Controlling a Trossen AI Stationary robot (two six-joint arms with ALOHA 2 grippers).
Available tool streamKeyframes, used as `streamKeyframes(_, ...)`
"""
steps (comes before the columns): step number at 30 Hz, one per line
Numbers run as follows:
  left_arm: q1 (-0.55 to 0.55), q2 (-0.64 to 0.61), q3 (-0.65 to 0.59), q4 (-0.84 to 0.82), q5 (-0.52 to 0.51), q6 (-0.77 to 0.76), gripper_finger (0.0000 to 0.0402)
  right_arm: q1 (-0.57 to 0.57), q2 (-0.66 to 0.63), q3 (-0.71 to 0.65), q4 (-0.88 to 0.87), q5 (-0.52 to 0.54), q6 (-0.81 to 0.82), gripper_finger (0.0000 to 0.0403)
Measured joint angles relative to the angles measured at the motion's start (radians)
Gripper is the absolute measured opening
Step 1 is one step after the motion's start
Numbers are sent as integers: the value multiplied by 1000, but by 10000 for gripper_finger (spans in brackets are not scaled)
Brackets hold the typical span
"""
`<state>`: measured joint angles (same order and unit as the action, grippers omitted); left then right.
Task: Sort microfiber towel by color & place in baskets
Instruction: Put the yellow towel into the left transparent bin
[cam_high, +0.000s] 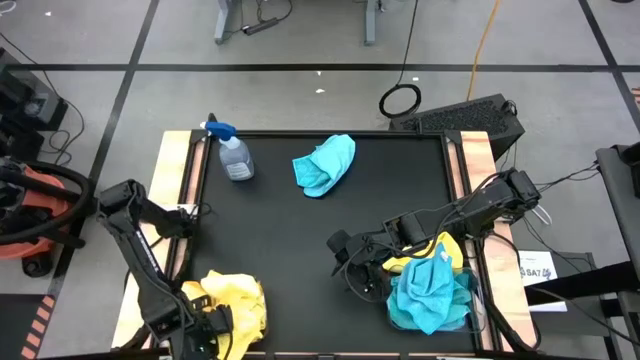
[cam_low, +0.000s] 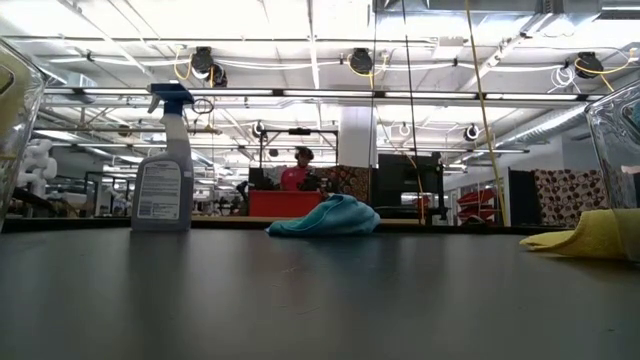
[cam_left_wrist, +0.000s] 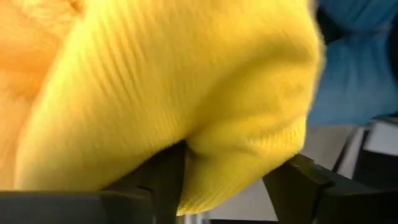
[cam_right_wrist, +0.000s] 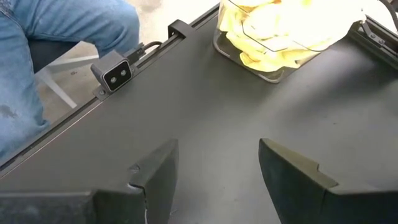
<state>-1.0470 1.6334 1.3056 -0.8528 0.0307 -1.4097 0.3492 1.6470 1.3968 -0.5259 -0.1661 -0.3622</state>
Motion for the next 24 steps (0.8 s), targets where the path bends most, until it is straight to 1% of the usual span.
streamKeyframes(2, 4, -13, 32, -18, -19, 0, 214, 0, 0, 0, 0, 0, 1, 215)
streamKeyframes(5, 7, -28, 82, -70, -25, -6, 216, 0, 0, 0, -1, 0, 7, 215)
streamKeyframes(10, 1, -32, 177, -245, -23, -48, 216, 1, -1, 0, -3, 0, 9, 215)
streamKeyframes(12, -2, -32, 202, -315, -6, -72, 216, 3, -1, 0, -9, 0, 9, 215)
streamKeyframes(15, -3, -32, 224, -420, 61, -115, 216, 6, -1, 0, -22, 0, 8, 215)
streamKeyframes(17, -3, -32, 243, -438, 70, -123, 216, 6, -1, 0, -27, -1, 7, 215)
streamKeyframes(19, -3, -32, 268, -416, -4, -93, 216, 6, -1, 0, -28, 0, 8, 215)
streamKeyframes(24, 12, -32, 302, -303, -278, 63, 216, 6, -1, 0, -28, 0, -10, 215)
